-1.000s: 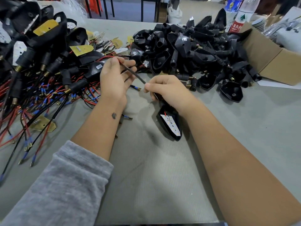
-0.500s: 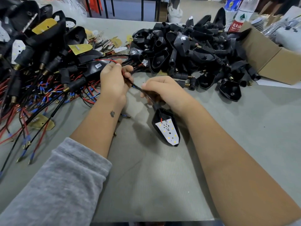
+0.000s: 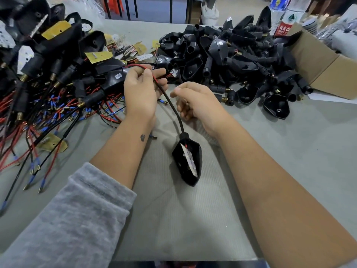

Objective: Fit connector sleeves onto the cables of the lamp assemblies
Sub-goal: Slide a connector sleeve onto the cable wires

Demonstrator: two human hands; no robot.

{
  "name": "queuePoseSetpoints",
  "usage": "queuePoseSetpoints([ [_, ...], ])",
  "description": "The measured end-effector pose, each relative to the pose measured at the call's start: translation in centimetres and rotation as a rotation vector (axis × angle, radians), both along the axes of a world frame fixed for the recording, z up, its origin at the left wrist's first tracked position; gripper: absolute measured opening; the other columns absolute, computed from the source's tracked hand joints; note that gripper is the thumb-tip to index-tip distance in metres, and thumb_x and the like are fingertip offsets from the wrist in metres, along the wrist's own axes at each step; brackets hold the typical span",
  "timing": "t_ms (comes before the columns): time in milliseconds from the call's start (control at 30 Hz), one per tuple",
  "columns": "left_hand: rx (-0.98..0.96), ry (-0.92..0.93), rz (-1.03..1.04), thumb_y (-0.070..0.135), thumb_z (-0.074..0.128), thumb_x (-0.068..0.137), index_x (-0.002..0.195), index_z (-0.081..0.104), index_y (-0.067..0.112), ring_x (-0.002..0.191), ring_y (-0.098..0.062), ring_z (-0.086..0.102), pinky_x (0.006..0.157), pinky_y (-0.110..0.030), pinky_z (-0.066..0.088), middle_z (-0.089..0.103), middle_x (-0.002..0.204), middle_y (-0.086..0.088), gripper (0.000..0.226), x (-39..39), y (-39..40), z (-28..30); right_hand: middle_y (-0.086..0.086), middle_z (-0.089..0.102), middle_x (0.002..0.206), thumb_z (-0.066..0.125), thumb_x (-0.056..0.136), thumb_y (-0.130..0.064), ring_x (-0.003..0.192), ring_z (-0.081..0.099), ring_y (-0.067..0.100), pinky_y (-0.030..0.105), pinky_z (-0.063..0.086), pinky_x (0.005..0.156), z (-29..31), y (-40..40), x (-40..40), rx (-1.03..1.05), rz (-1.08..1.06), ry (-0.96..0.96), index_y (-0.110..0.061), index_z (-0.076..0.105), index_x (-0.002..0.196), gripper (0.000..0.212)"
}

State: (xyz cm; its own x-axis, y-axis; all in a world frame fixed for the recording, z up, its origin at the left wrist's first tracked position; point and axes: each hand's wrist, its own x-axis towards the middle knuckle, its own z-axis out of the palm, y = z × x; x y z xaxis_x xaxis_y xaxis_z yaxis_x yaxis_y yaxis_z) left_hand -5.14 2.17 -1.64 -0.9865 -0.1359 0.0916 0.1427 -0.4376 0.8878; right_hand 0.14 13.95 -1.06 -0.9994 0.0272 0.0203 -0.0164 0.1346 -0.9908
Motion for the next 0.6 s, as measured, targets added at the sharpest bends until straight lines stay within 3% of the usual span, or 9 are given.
queuePoseSetpoints([
  [100, 0.042, 0.035, 0.108, 0.006, 0.034, 0.104, 0.094, 0.046, 0.013, 0.059, -0.008, 0.062, 0.063, -0.025, 0.054, 0.069, 0.09, -0.005, 0.017, -0.1, -0.3, -0.2, 0.002, 0.053, 0.061, 0.051, 0.099, -0.02, 0.047, 0.048, 0.01, 0.017, 0.038, 0.043, 0.0, 0.0, -0.1, 0.015, 0.001, -0.002, -0.008, 0.062, 0.094, 0.017],
  [200, 0.015, 0.021, 0.211, 0.006, 0.035, 0.103, 0.097, 0.044, 0.018, 0.049, -0.007, 0.054, 0.052, -0.022, 0.047, 0.069, 0.081, -0.002, 0.016, -0.4, -0.7, -0.1, 0.002, 0.054, 0.062, 0.05, 0.099, -0.021, 0.048, 0.05, 0.009, 0.017, 0.039, 0.043, -0.1, 0.0, -0.1, 0.038, 0.004, -0.003, -0.01, 0.062, 0.093, 0.017],
  [267, -0.213, -0.014, 0.161, 0.006, 0.039, 0.1, 0.103, 0.049, 0.022, 0.043, -0.005, 0.045, 0.045, -0.021, 0.04, 0.069, 0.074, 0.0, 0.019, -0.7, -0.8, -0.1, 0.001, 0.055, 0.062, 0.05, 0.099, -0.021, 0.048, 0.051, 0.009, 0.017, 0.039, 0.043, -0.2, 0.0, -0.2, 0.045, 0.003, 0.001, -0.01, 0.063, 0.093, 0.018],
  [333, -0.574, 0.002, 0.001, 0.006, 0.044, 0.096, 0.109, 0.061, 0.017, 0.046, -0.006, 0.045, 0.048, -0.021, 0.039, 0.068, 0.072, 0.003, 0.024, -0.7, -0.7, -0.4, 0.002, 0.055, 0.061, 0.049, 0.099, -0.021, 0.048, 0.051, 0.011, 0.019, 0.04, 0.044, -0.2, -0.1, -0.3, 0.027, -0.013, 0.004, -0.008, 0.063, 0.096, 0.019],
  [400, -0.865, 0.145, -0.16, 0.004, 0.047, 0.09, 0.095, 0.069, 0.018, 0.056, -0.005, 0.051, 0.057, -0.022, 0.042, 0.064, 0.068, 0.007, 0.027, -0.2, -0.3, -0.8, 0.004, 0.055, 0.062, 0.049, 0.1, -0.019, 0.048, 0.051, 0.013, 0.023, 0.041, 0.046, -0.3, -0.1, -0.4, -0.019, -0.067, 0.005, -0.005, 0.06, 0.098, 0.018],
  [467, -1.039, 0.259, -0.212, 0.005, 0.047, 0.087, 0.08, 0.066, 0.026, 0.054, 0.003, 0.05, 0.056, -0.016, 0.038, 0.058, 0.058, 0.012, 0.03, 0.4, 0.1, -1.0, 0.006, 0.056, 0.065, 0.05, 0.099, -0.018, 0.051, 0.053, 0.016, 0.026, 0.043, 0.049, -0.5, -0.1, -0.7, -0.029, -0.15, 0.02, -0.007, 0.056, 0.092, 0.014],
  [533, -1.041, 0.25, -0.209, 0.008, 0.047, 0.09, 0.087, 0.064, 0.026, 0.05, 0.005, 0.049, 0.055, -0.014, 0.037, 0.059, 0.059, 0.012, 0.025, 0.4, 0.2, -1.0, 0.009, 0.058, 0.073, 0.054, 0.096, -0.017, 0.062, 0.056, 0.02, 0.03, 0.046, 0.056, -0.9, 0.0, -0.9, 0.008, -0.248, 0.048, -0.012, 0.053, 0.083, 0.014],
  [600, -0.92, 0.18, -0.233, 0.01, 0.046, 0.093, 0.091, 0.061, 0.025, 0.05, 0.002, 0.051, 0.062, -0.023, 0.045, 0.066, 0.064, 0.009, 0.022, 0.2, 0.2, -1.0, 0.012, 0.059, 0.085, 0.059, 0.094, -0.018, 0.068, 0.058, 0.02, 0.031, 0.048, 0.06, -1.1, 0.2, -1.2, 0.011, -0.325, 0.064, -0.014, 0.052, 0.082, 0.015],
])
